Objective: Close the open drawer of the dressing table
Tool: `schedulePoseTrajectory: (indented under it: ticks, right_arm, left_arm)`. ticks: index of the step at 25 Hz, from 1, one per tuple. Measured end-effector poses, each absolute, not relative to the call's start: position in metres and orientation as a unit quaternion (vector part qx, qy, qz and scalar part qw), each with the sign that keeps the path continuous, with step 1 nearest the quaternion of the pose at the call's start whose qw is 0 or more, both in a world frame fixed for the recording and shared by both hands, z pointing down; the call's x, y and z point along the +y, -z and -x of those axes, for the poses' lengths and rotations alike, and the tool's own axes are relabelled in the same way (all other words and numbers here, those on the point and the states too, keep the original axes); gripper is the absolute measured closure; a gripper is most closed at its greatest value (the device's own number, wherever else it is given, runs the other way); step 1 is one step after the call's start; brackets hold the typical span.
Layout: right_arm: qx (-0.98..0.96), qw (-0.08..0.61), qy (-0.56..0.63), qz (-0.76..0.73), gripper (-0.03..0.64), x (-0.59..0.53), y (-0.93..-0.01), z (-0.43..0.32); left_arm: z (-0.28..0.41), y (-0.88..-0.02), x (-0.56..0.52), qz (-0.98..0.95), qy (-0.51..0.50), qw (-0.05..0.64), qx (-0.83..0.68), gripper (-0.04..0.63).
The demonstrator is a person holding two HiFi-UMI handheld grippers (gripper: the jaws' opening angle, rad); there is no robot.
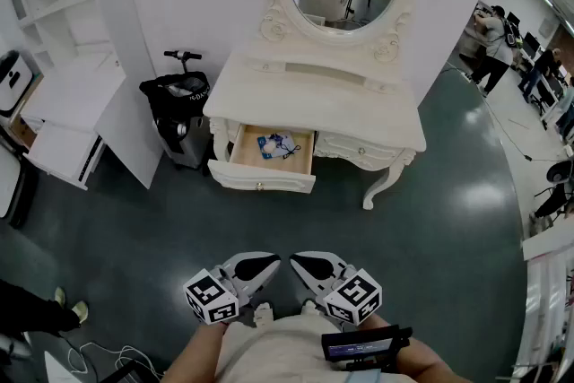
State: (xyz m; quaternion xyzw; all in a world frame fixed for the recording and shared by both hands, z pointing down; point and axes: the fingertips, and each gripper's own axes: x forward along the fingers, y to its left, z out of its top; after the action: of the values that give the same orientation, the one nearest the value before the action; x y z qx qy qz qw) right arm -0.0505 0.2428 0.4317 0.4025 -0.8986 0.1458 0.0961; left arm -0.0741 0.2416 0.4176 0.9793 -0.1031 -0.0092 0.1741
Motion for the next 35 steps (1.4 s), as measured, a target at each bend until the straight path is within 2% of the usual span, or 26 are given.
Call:
schedulePoseTrajectory:
  ticks: [35]
  right_arm:
    - [-0.881, 0.059, -0.155, -0.442, 0.600, 0.225, -0.431, 0.062]
  left_arm:
    - [0.093, -0.425, 0.223, -0.981, 0.006, 0.178, -0.076, 0.586]
